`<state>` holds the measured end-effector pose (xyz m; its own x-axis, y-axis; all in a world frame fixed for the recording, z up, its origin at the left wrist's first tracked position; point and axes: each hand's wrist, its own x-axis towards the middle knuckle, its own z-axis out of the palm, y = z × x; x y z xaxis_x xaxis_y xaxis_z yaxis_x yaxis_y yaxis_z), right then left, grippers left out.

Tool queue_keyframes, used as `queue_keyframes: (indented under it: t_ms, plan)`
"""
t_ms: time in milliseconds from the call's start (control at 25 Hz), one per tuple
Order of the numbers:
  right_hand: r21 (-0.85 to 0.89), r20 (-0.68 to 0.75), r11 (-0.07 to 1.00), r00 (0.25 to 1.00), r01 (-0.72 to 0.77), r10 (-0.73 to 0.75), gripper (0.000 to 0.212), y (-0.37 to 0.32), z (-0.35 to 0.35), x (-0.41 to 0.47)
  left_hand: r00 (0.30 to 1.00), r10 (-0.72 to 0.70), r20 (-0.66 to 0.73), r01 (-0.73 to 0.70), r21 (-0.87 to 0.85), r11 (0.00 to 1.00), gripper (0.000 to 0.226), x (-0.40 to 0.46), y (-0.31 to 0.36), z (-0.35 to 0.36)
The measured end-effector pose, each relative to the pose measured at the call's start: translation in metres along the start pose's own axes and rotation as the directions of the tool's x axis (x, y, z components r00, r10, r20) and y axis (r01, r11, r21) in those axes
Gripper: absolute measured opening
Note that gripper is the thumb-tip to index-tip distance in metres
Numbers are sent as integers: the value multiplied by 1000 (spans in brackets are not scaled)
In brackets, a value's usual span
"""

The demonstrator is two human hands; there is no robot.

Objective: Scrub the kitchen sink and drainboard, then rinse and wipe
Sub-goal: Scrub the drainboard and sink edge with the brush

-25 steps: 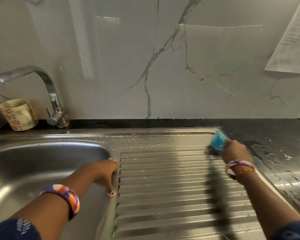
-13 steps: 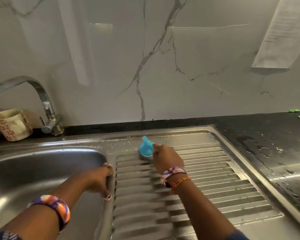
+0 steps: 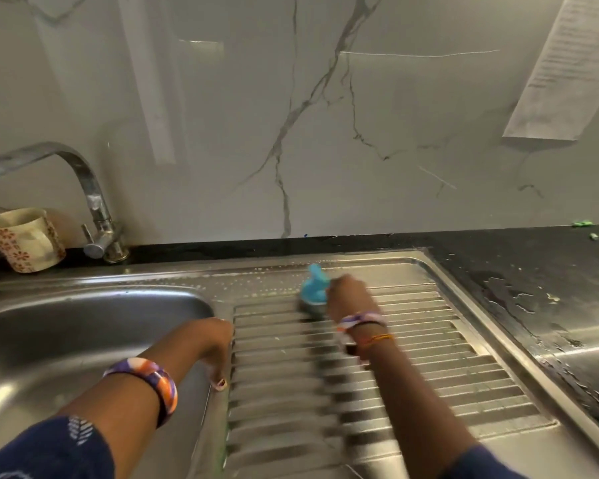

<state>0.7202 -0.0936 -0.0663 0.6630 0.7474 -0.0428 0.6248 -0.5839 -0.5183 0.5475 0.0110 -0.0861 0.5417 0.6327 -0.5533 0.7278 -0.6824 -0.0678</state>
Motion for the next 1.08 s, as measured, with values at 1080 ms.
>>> queue_keyframes:
  t_ms: [1080]
  plan:
    - [-297,-63,941,986,-165,153,31,95,-78,56,987,103,-126,-130,-233,964,95,0,-24,19]
